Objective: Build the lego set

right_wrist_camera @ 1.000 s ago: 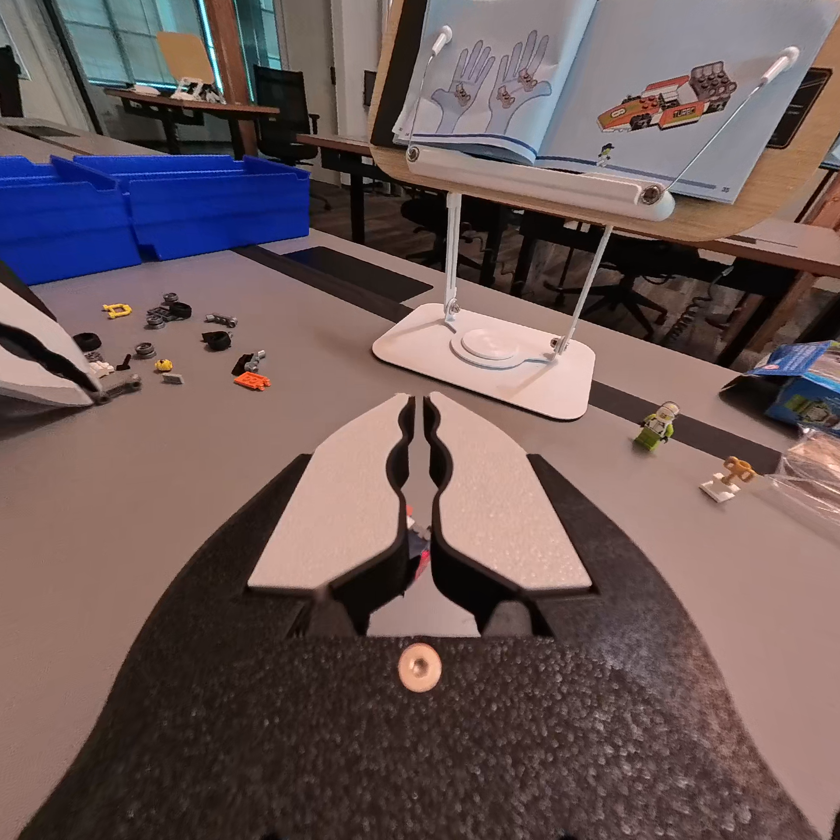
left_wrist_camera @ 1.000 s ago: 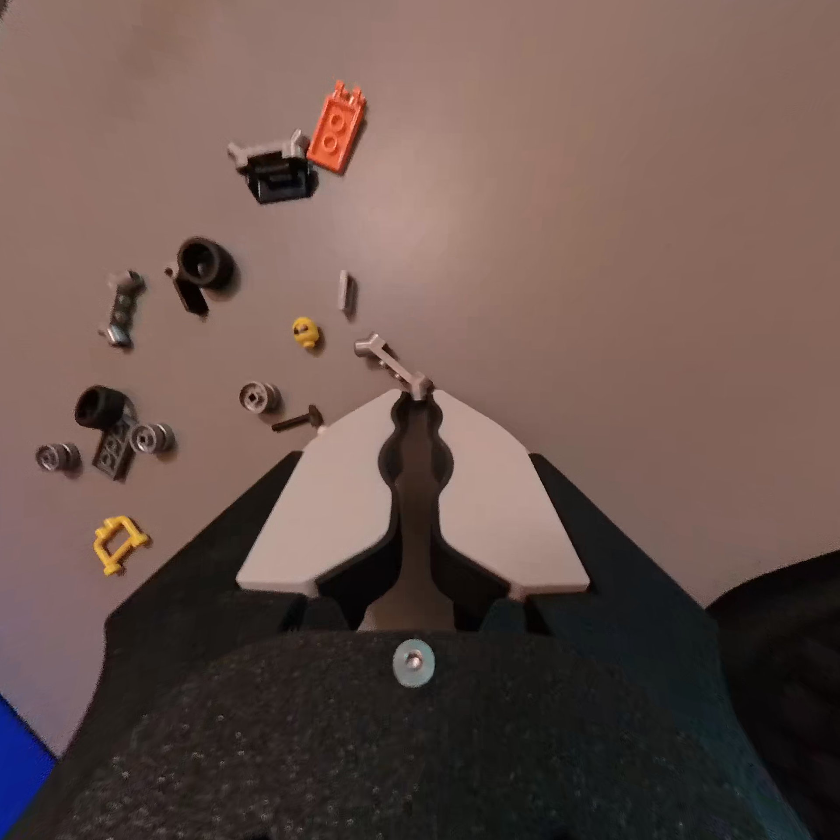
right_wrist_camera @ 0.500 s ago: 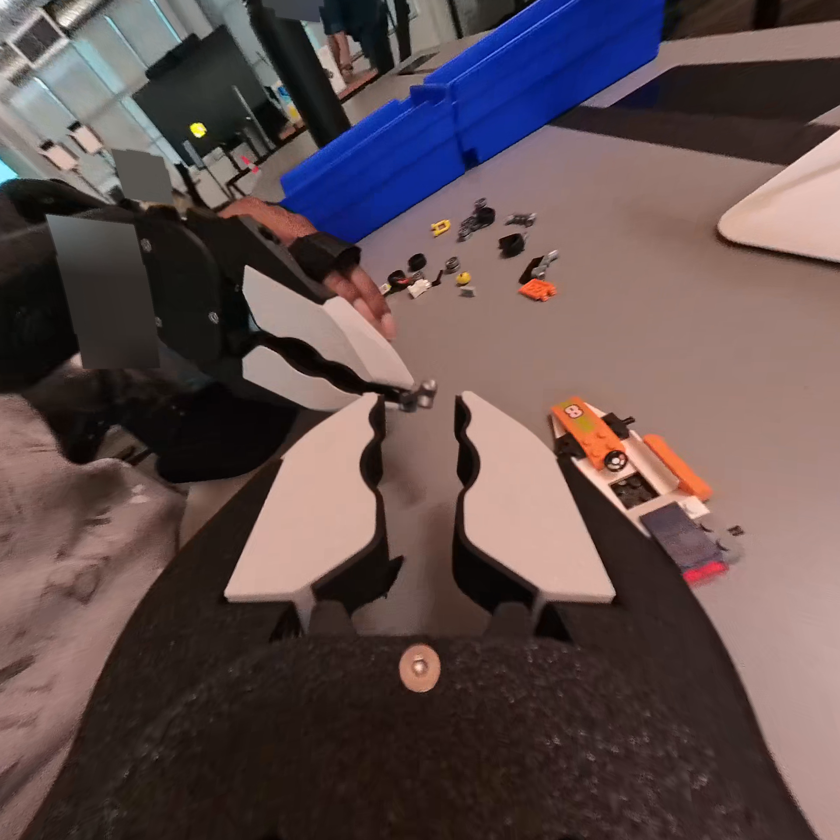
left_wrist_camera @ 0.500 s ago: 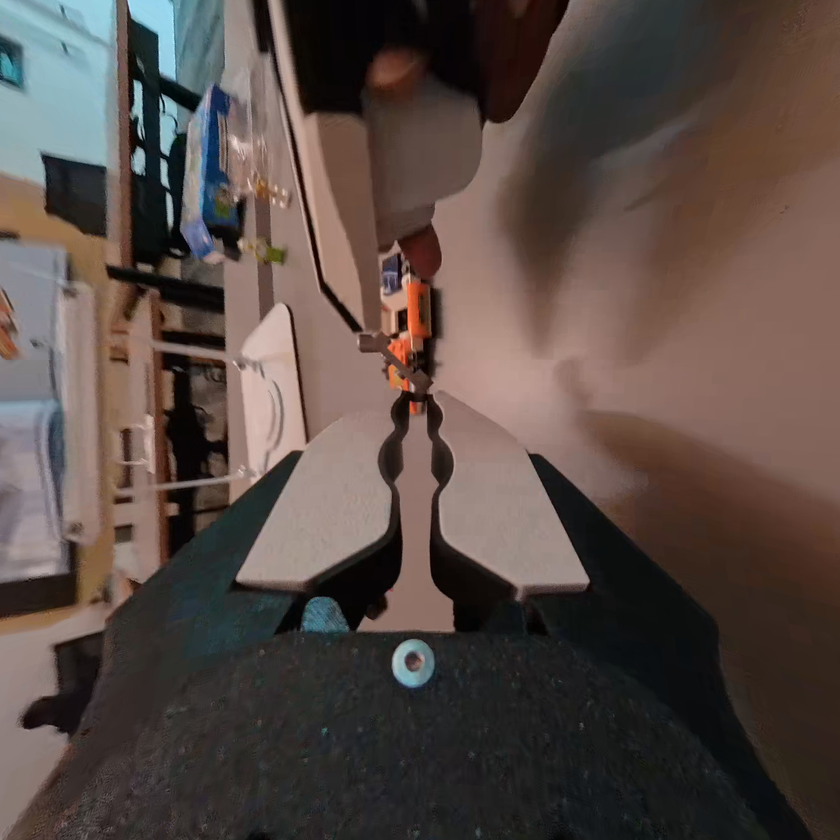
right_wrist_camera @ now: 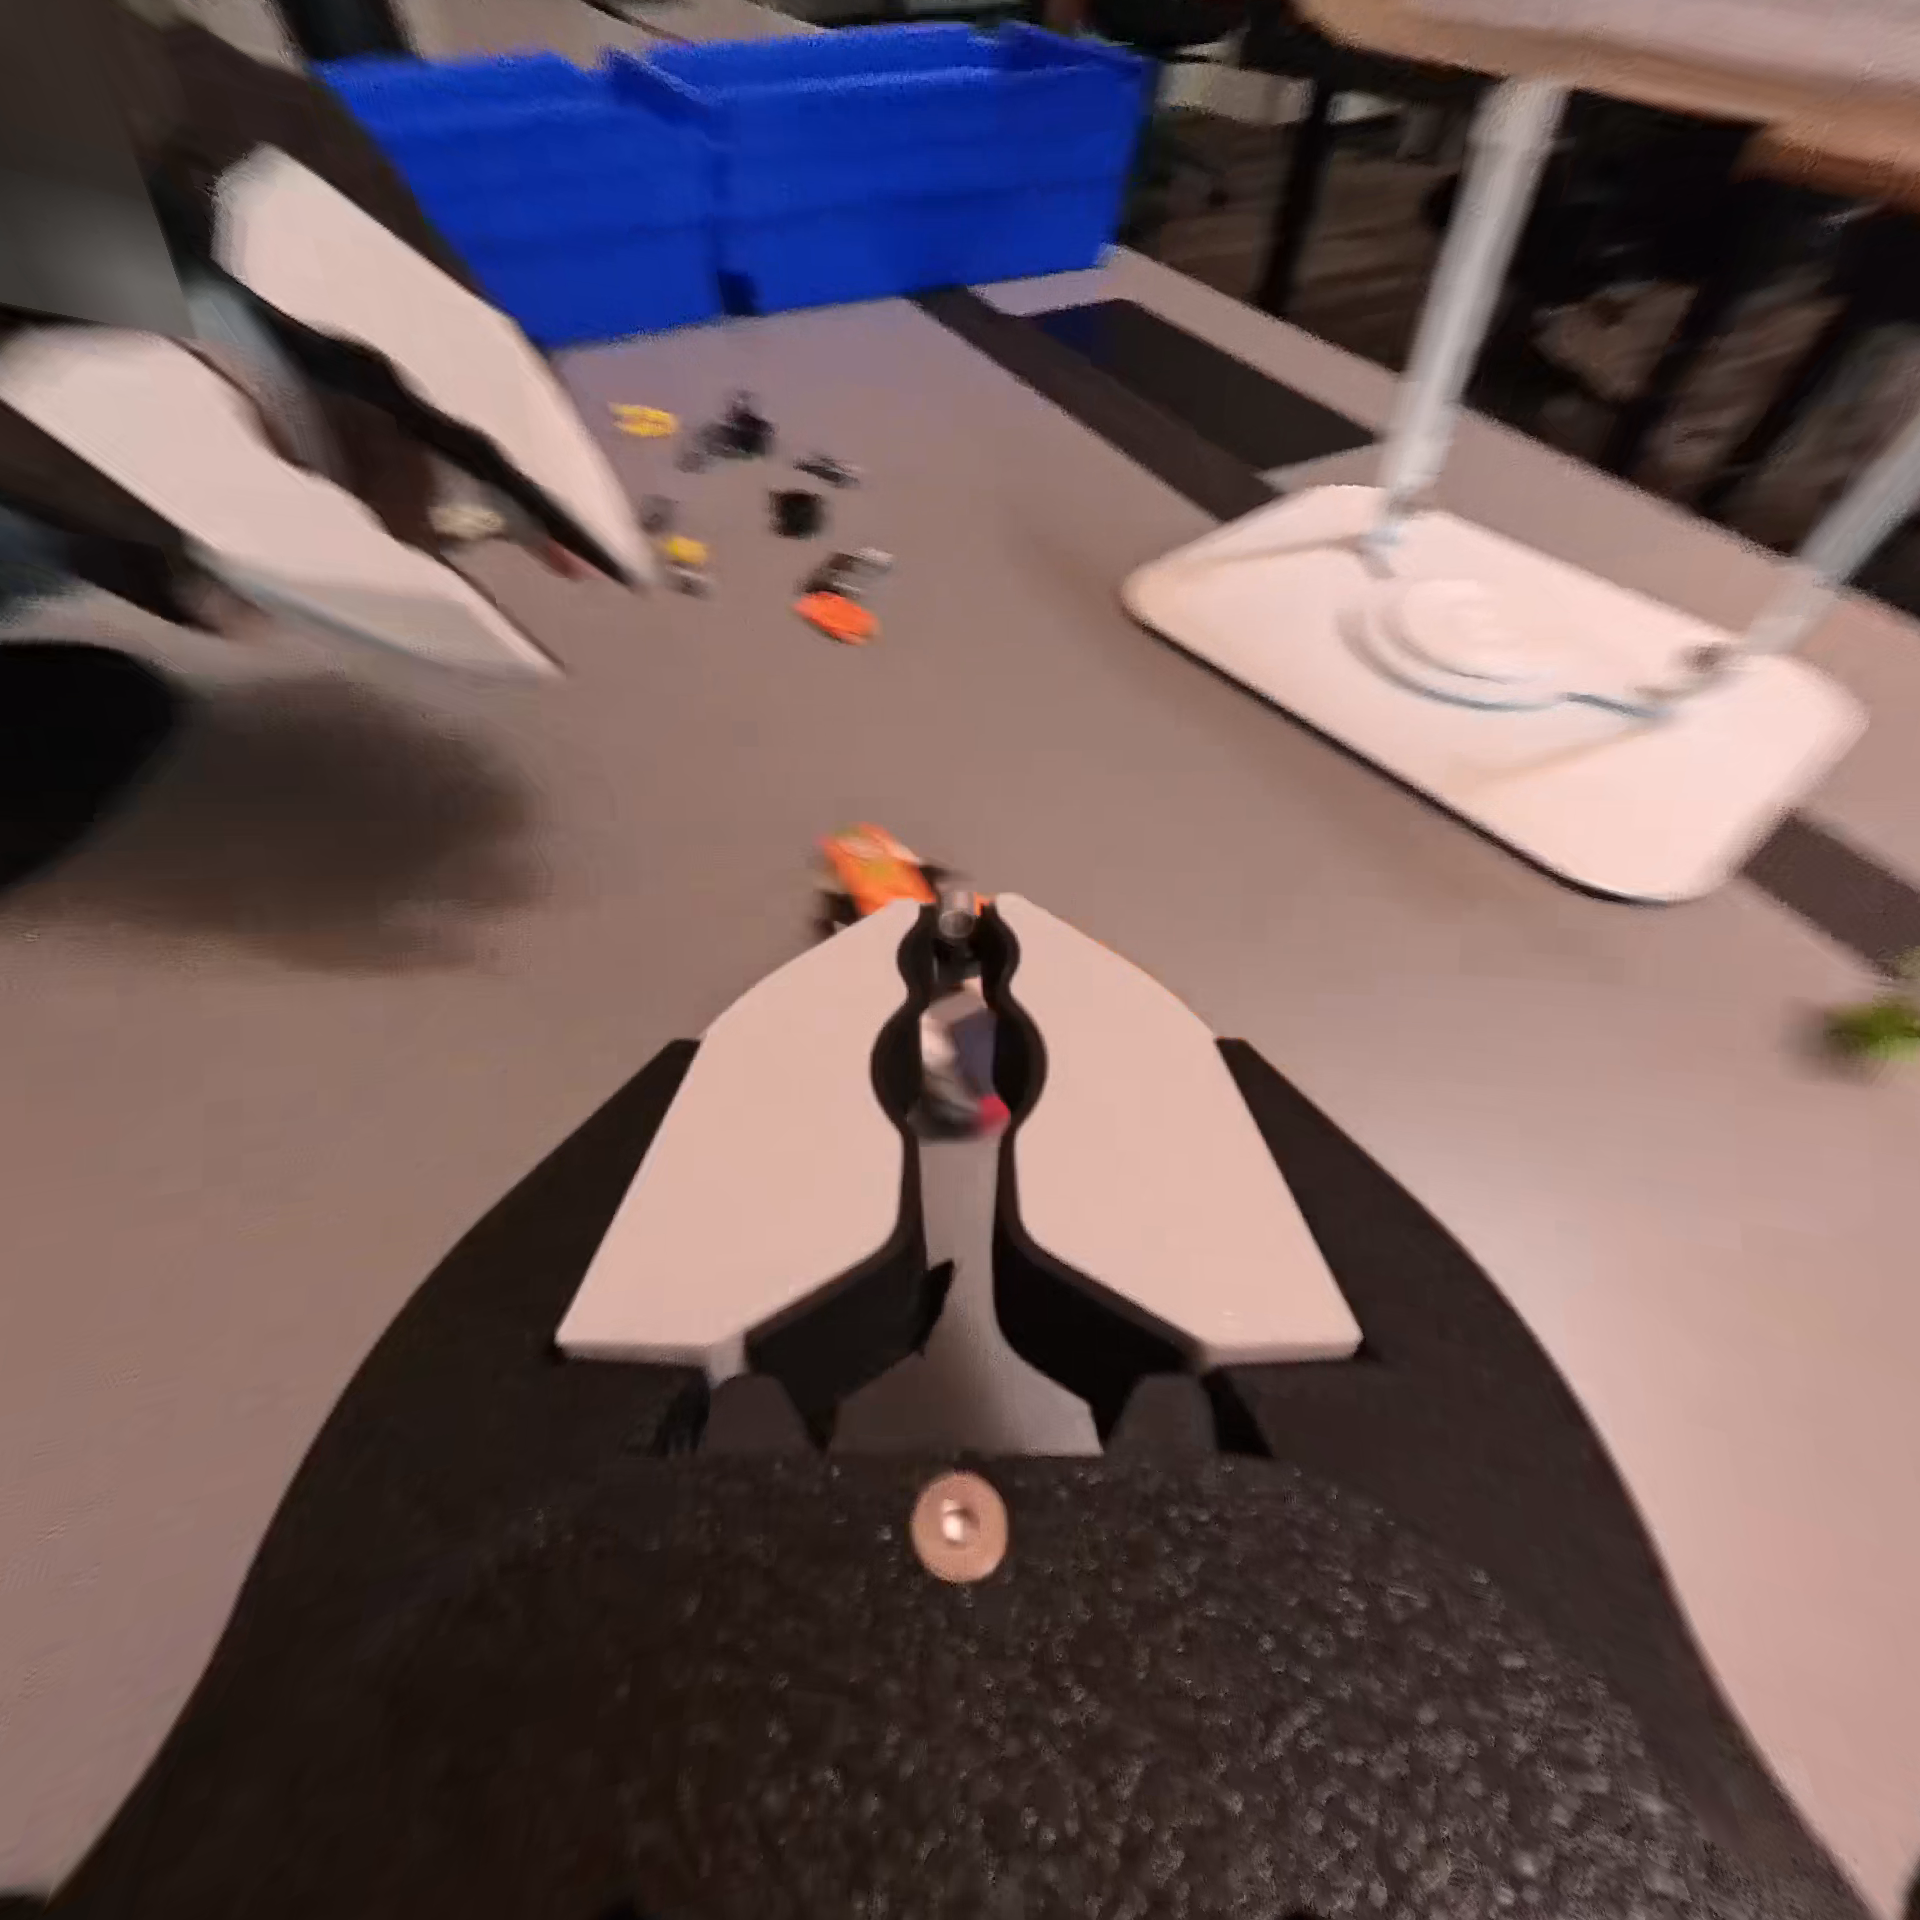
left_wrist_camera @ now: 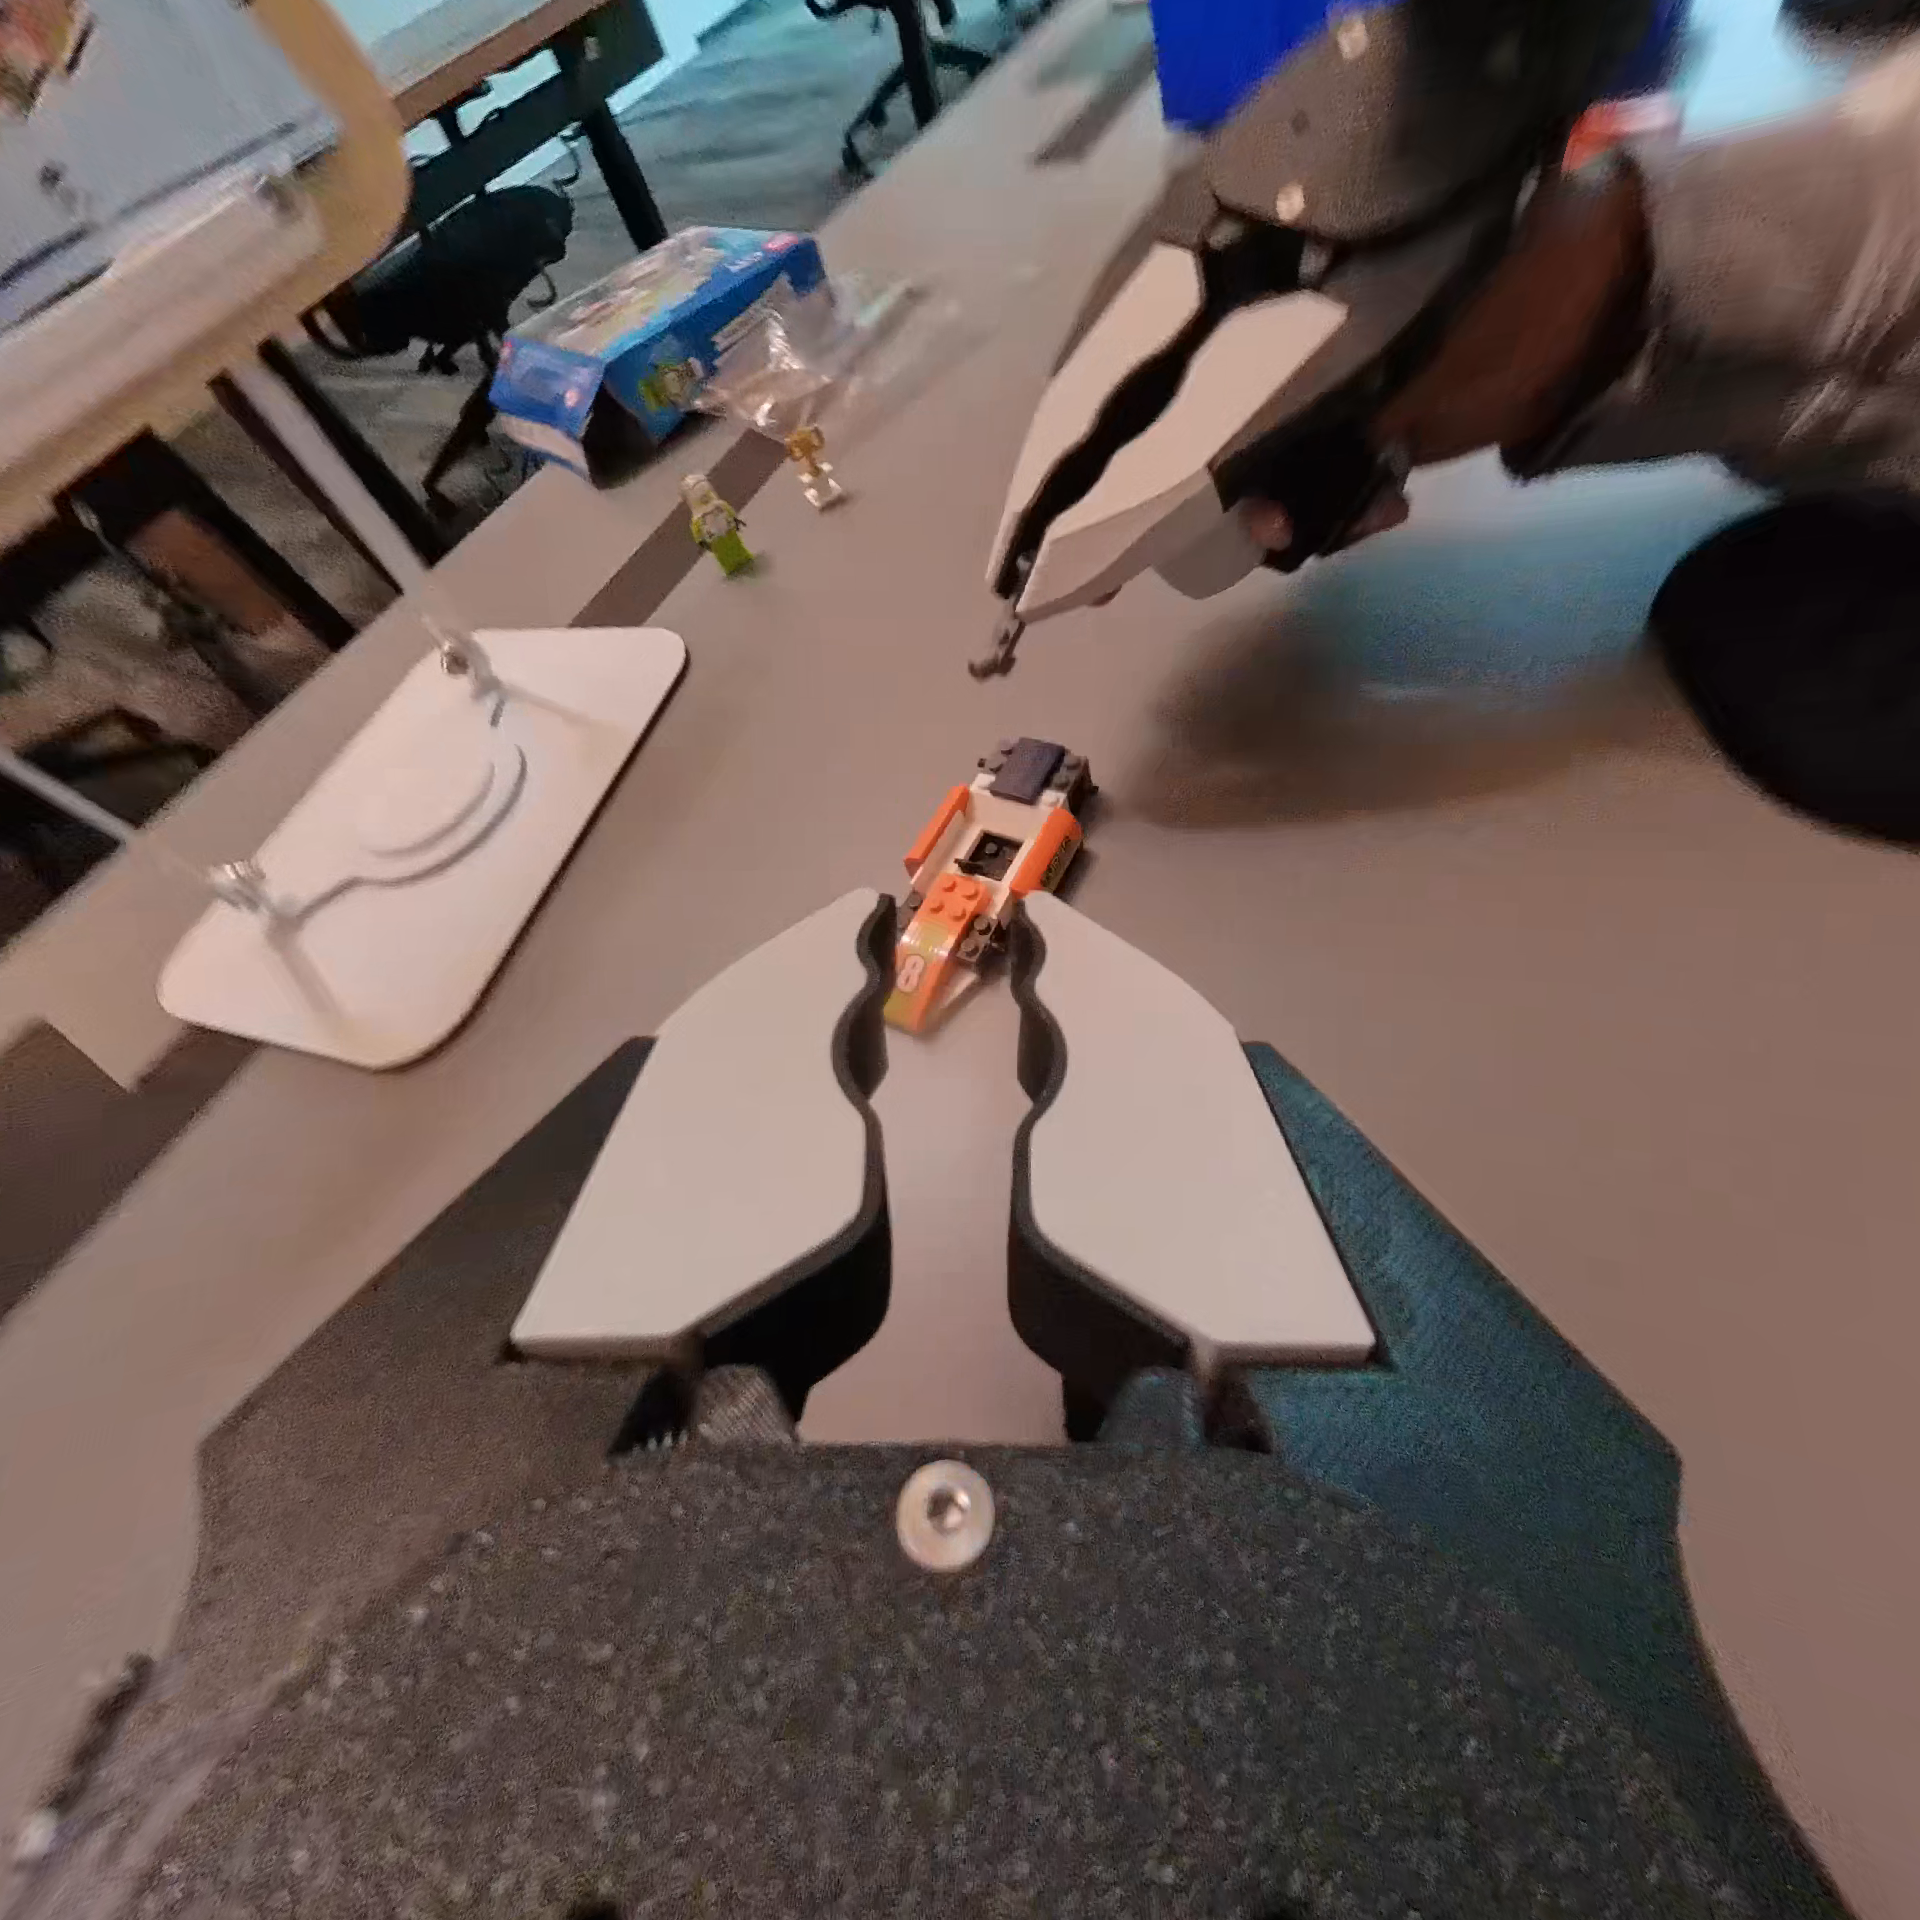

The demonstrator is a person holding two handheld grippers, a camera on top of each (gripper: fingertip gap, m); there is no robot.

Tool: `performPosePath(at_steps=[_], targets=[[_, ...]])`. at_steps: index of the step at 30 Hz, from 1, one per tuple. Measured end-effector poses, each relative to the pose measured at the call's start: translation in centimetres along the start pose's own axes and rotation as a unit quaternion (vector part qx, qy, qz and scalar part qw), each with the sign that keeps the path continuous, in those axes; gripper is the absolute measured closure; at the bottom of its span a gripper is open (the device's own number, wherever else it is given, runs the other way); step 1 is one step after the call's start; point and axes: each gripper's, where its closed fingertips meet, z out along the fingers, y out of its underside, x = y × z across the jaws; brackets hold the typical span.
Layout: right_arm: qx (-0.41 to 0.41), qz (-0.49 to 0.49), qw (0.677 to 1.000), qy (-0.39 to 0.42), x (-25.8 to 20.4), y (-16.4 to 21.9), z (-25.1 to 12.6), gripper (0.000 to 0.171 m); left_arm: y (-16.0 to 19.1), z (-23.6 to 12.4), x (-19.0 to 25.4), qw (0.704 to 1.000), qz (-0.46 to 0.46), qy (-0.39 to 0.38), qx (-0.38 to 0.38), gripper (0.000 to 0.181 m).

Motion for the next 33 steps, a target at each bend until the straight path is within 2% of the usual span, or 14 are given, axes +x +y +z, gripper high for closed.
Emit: performPosePath(at_steps=[3,6,11,17,21,24,27,30,33], targets=[[-0.029,-0.003,0.996,0.079,4.9,2.9,-1.1,0.163,1.1,-0.7,-0.7,0.998,-0.056,-0.008,0.007,0.164],[-0.071,0.013,0.99,0.122,6.7,4.7,-1.5,0.163,2.3,-0.7,-0.8,0.998,-0.065,-0.018,-0.005,0.165],[-0.158,0.013,0.975,0.159,6.8,7.3,-1.9,0.163,2.3,-0.6,-0.7,0.998,-0.059,-0.019,-0.006,0.166],[-0.197,0.029,0.965,0.17,6.6,8.1,-2.7,0.163,2.8,-0.1,-0.4,0.998,-0.066,-0.009,-0.009,0.166],[-0.216,0.044,0.96,0.171,6.5,8.5,-3.0,0.156,3.0,-0.1,-0.4,0.997,-0.07,-0.008,-0.011,0.166],[-0.206,0.055,0.962,0.169,6.5,8.2,-3.1,0.153,3.0,-0.5,-1.3,0.997,-0.069,-0.025,-0.01,0.167],[-0.159,0.065,0.969,0.177,6.1,5.9,-4.0,0.152,3.3,-2.1,-4.0,0.996,-0.071,-0.058,-0.012,0.166],[-0.11,0.064,0.976,0.178,4.7,3.1,-5.0,0.152,5.8,-3.8,-6.4,0.994,-0.066,-0.035,-0.076,0.155],[-0.068,0.072,0.982,0.158,2.4,1.5,-5.3,0.152,8.3,-4.9,-8.6,0.989,-0.078,-0.01,-0.127,0.152]])
